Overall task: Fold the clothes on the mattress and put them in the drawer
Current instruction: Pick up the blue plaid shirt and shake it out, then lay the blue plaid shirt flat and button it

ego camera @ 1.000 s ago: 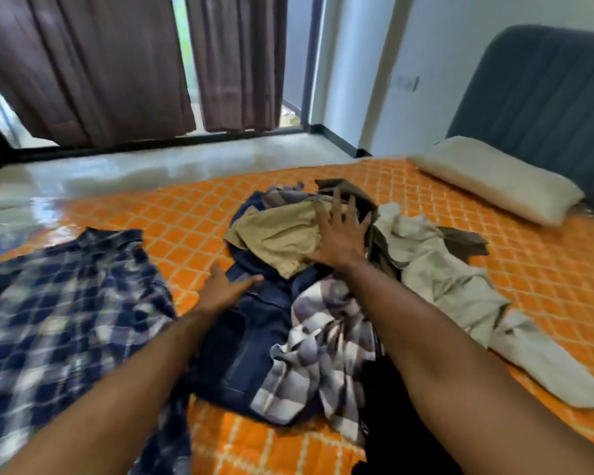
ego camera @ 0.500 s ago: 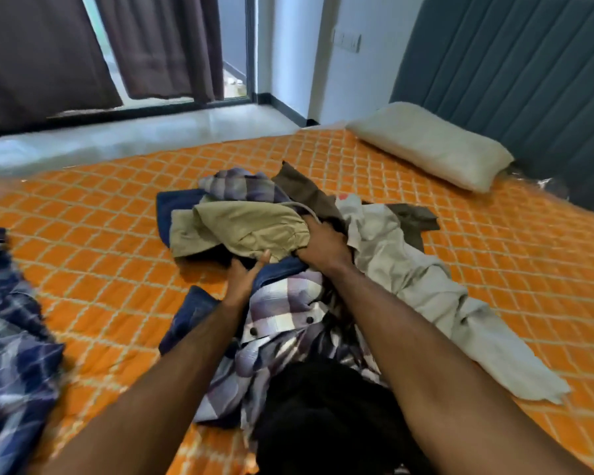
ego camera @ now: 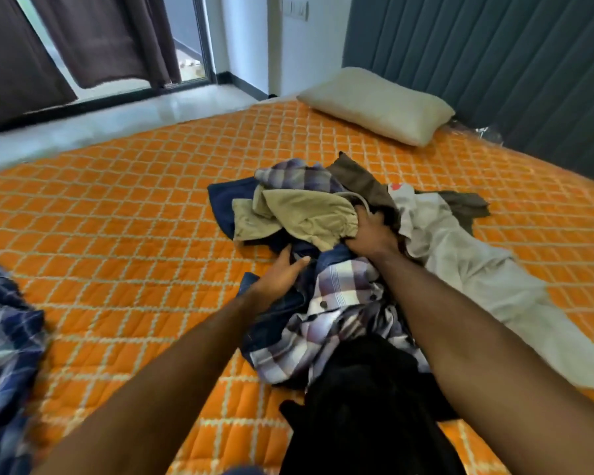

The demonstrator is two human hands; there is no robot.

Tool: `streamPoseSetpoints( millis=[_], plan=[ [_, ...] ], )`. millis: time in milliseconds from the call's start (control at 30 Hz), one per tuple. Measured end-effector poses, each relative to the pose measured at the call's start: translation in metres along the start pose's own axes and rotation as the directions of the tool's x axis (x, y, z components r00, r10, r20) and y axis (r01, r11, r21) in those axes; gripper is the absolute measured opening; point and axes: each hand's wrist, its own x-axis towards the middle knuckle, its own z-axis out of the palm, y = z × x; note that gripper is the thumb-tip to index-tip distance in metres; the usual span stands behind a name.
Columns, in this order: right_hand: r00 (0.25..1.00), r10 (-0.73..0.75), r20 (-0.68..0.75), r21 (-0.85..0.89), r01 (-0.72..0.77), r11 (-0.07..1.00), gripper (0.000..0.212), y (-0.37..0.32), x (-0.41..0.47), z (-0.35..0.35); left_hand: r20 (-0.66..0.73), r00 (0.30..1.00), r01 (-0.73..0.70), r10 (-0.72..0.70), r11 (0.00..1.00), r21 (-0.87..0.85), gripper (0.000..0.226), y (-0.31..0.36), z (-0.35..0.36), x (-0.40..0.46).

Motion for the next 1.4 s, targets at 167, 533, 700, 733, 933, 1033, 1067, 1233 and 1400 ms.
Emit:
streamPoseSetpoints(
  millis=[167, 533, 700, 733, 933, 1033, 1067, 1233, 1400],
  plan=[
    [0.972, -0.167, -0.164, -0.105, 0.151, 0.983, 0.081, -0.022, -0.088, 0.017, -0.212, 0.974, 0.127, 0.075, 0.598, 0.791, 0.059, -0.023, -0.026, -0.059],
    [0.849, -0.521, 0.093, -0.328, 0.520, 0.789, 0.092, 0.003, -0.227, 0.080, 0.104, 0.969, 0.247, -0.224, 0.898, -0.365, 0.037, 0.009, 0.041, -0.125],
    [0.845, -0.513, 0.150, -0.359, 0.530, 0.768, 0.094, 0.026, -0.214, 0.064, 0.196, 0.973, 0.199, -0.118, 0.862, -0.466, 0.037, 0.012, 0.068, -0.145],
    [0.856, -0.489, 0.169, -0.393, 0.514, 0.763, 0.099, 0.022, -0.215, 0.058, 0.246, 0.964, 0.195, -0.098, 0.890, -0.411, 0.038, 0.014, 0.071, -0.148],
    [0.893, -0.374, 0.251, -0.395, 0.447, 0.802, 0.097, -0.044, -0.229, 0.045, 0.182, 0.981, -0.129, 0.061, 0.911, 0.391, 0.034, -0.014, -0.023, -0.168],
    [0.784, -0.542, 0.303, -0.402, 0.621, 0.673, 0.072, -0.091, -0.239, 0.059, 0.055, 0.977, -0.194, 0.205, 0.752, 0.630, 0.032, -0.043, -0.094, -0.198],
    [0.761, -0.572, 0.307, -0.350, 0.649, 0.675, 0.070, -0.111, -0.242, 0.068, -0.018, 0.971, -0.161, 0.239, 0.708, 0.688, 0.031, -0.055, -0.117, -0.214],
    [0.668, -0.645, 0.371, 0.018, 0.689, 0.725, 0.060, -0.241, -0.266, 0.114, -0.330, 0.905, 0.131, 0.270, 0.561, 0.817, 0.038, -0.129, -0.225, -0.316],
    [0.614, -0.619, 0.490, 0.380, 0.488, 0.785, 0.060, -0.351, -0.321, 0.145, -0.568, 0.822, 0.449, -0.039, 0.659, 0.604, 0.070, -0.204, -0.303, -0.409]
  ],
)
